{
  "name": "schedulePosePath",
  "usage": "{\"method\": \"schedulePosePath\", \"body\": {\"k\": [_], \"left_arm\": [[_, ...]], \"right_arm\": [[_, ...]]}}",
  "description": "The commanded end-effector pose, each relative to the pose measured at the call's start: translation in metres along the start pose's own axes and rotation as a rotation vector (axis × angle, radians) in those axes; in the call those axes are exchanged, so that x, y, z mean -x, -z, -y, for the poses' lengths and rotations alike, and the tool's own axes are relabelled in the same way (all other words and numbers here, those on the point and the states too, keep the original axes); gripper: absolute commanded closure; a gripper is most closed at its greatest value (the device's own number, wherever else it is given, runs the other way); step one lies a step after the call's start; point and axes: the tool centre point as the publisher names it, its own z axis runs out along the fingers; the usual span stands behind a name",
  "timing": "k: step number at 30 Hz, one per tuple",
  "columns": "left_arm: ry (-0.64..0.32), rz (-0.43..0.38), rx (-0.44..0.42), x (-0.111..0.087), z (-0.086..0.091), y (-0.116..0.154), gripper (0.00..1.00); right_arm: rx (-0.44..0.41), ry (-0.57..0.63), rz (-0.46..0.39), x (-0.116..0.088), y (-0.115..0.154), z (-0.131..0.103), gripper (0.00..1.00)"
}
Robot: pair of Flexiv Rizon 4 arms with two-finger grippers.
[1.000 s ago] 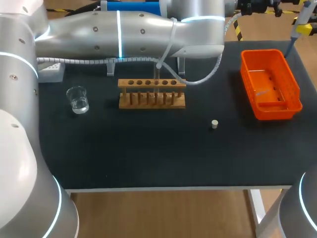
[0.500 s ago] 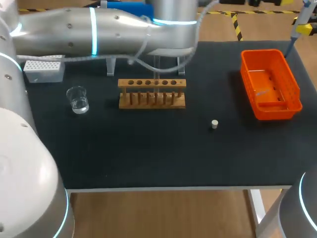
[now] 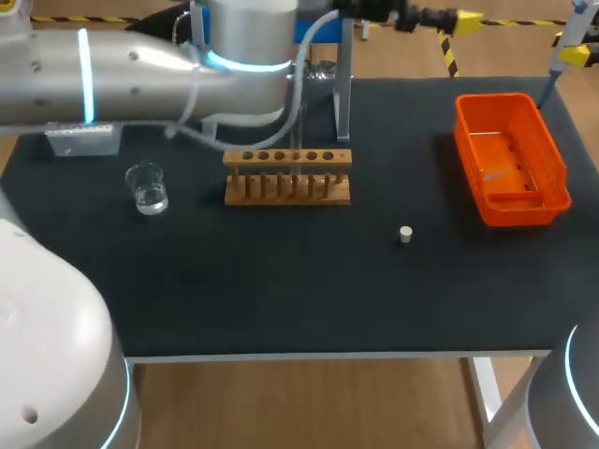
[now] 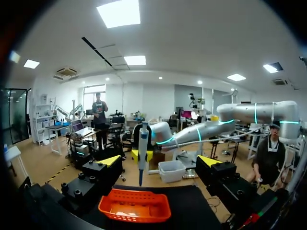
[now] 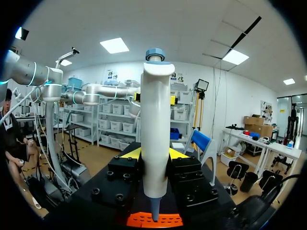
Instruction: Invert the test tube, pick up the pipette, mount the tip to pipette, aspirate from beaker and dispense into the tube, eject the tip, return the pipette, and cap with the stopper.
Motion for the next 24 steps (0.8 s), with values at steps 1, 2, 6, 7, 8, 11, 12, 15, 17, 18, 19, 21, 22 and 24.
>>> {"method": "schedulePosePath", "body": {"k": [1,2,6,7,8,11,12,15,17,18,19,21,22,24], "left_arm": [[-0.003,0.037,-0.038,-0.019,-0.021,0.066,0.00],[-0.005,0.042,-0.044,-0.021,-0.027,0.073,0.00],[-0.015,0.065,-0.047,-0.031,-0.045,0.098,0.00],[-0.022,0.067,-0.046,-0.033,-0.048,0.103,0.00],[-0.030,0.071,-0.044,-0.036,-0.050,0.109,0.00],[-0.050,0.086,-0.037,-0.041,-0.056,0.125,0.00],[-0.060,0.092,-0.031,-0.043,-0.058,0.130,0.00],[-0.069,0.102,-0.025,-0.048,-0.062,0.144,0.00],[-0.082,0.112,-0.025,-0.051,-0.065,0.149,0.00],[-0.083,0.118,-0.028,-0.052,-0.067,0.153,0.00],[-0.079,0.123,-0.036,-0.053,-0.069,0.156,0.00],[-0.071,0.122,-0.035,-0.053,-0.072,0.160,0.00],[-0.064,0.125,-0.039,-0.054,-0.073,0.162,0.00],[-0.048,0.132,-0.052,-0.054,-0.078,0.167,0.00]], "right_arm": [[-0.004,0.000,0.001,0.000,0.000,-0.001,1.00],[-0.004,0.000,0.001,0.000,0.000,-0.001,1.00],[-0.004,0.000,0.001,0.000,0.000,-0.001,1.00],[-0.004,0.000,0.001,0.000,0.000,-0.001,1.00],[-0.004,0.000,0.001,0.000,0.000,-0.001,1.00],[-0.004,0.000,0.001,0.000,0.000,-0.001,1.00],[-0.004,0.000,0.001,0.000,0.000,-0.001,1.00],[-0.004,0.000,0.001,0.000,0.000,-0.001,1.00],[-0.004,0.000,0.001,0.000,0.000,-0.001,1.00],[-0.004,0.000,0.001,0.000,0.000,-0.001,1.00],[-0.004,0.000,0.001,0.000,0.000,-0.001,1.00],[-0.004,0.000,0.001,0.000,0.000,-0.001,1.00],[-0.004,0.000,0.001,0.000,0.000,-0.001,1.00],[-0.004,0.000,0.001,0.000,0.000,-0.001,1.00]]}}
